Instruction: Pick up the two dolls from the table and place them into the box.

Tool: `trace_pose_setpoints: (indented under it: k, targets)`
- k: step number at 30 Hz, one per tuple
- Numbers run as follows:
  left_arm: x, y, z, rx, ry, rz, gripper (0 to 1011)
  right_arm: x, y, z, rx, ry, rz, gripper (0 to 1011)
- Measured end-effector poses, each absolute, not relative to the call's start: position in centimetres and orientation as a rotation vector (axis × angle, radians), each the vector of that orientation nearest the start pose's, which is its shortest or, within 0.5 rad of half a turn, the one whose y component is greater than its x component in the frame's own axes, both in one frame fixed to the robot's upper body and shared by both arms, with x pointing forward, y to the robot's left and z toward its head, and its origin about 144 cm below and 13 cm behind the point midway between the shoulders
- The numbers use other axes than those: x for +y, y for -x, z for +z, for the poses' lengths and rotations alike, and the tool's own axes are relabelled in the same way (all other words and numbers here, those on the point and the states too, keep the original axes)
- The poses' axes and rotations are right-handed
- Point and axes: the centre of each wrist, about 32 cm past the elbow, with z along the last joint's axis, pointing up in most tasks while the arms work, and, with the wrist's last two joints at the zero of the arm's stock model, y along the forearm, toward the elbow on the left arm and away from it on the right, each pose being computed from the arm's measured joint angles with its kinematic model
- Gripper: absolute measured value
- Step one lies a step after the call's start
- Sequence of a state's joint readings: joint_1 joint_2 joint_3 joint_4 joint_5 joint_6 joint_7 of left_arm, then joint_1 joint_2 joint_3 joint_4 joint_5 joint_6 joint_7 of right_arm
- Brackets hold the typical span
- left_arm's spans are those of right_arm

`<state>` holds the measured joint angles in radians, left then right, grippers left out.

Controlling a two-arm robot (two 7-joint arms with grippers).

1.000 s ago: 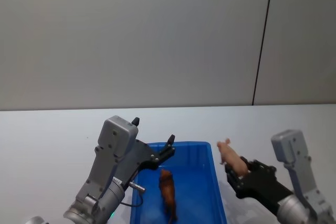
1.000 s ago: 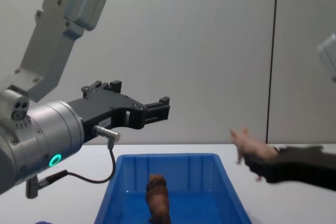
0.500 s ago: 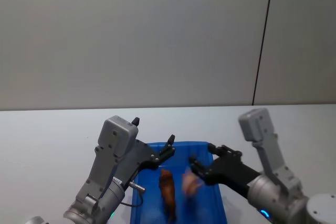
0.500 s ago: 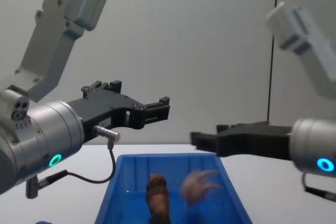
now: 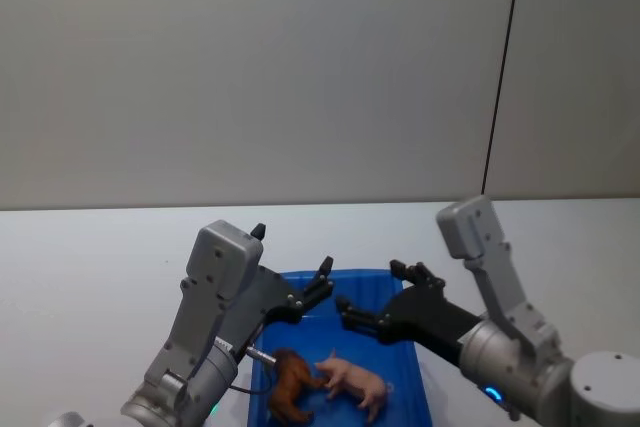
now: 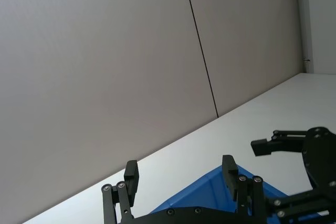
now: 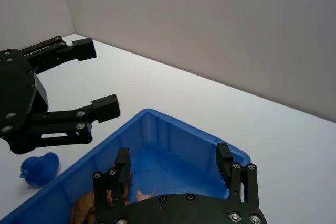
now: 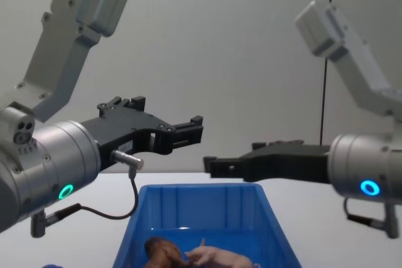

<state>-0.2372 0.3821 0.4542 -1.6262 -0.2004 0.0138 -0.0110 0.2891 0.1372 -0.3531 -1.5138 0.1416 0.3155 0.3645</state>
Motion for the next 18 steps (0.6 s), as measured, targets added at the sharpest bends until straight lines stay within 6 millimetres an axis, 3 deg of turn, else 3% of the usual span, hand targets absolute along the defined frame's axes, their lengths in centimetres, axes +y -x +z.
trace_pose_setpoints:
  k: [18]
  targets:
    - [19.8,-49.2,120.4,-0.268,-0.061,1.124,1001,-21.6,-50.1,119.8,-0.051,0.144,-0.947,1001]
